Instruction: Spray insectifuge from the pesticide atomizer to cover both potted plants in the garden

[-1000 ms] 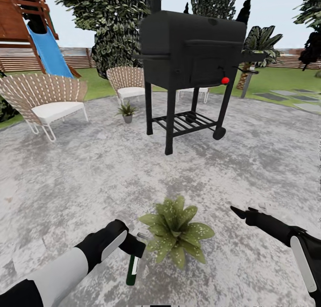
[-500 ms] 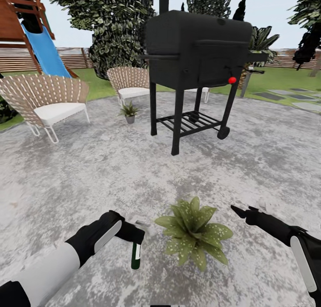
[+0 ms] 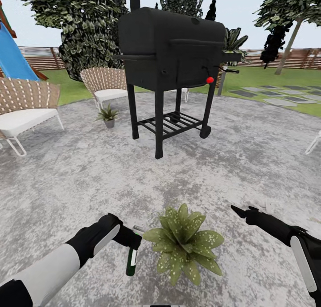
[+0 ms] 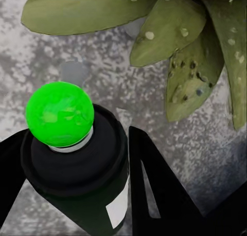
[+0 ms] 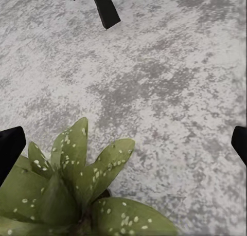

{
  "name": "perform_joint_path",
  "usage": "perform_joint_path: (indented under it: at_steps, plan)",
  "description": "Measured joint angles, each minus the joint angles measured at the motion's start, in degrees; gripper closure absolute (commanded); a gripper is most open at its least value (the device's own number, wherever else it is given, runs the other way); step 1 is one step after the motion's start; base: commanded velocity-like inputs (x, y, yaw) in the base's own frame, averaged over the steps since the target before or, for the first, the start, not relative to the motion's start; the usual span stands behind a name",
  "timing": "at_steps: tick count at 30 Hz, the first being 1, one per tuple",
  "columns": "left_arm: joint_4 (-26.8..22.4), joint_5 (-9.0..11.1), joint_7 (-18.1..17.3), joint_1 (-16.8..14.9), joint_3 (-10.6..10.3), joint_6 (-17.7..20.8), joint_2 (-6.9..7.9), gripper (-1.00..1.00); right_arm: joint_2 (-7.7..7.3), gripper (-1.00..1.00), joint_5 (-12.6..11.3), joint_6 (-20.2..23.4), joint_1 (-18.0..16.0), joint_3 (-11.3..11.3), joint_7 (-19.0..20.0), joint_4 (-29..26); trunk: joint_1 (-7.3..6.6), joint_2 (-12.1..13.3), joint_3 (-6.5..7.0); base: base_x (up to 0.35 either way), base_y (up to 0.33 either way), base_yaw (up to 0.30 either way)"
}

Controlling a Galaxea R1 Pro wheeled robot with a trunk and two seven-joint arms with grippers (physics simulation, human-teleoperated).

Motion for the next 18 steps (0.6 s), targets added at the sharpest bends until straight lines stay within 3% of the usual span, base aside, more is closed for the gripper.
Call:
perform_joint_path:
  at_steps: [4, 18]
  plan:
    - [2.2, -0.8, -1.5, 0.0, 0.0, 0.0, -0.28, 1.0, 0.0, -1.0, 0.0, -0.1, 0.0, 0.0, 0.0, 0.0, 0.0, 0.0, 0.0, 0.001, 0.0, -0.165]
    - [1.7, -0.7, -1.7, 0.0, 0.4, 0.0, -0.92, 1.0, 0.0, -1.0, -0.2, -0.1, 0.0, 0.0, 0.0, 0.1, 0.0, 0.0, 0.0, 0.0, 0.0, -0.001]
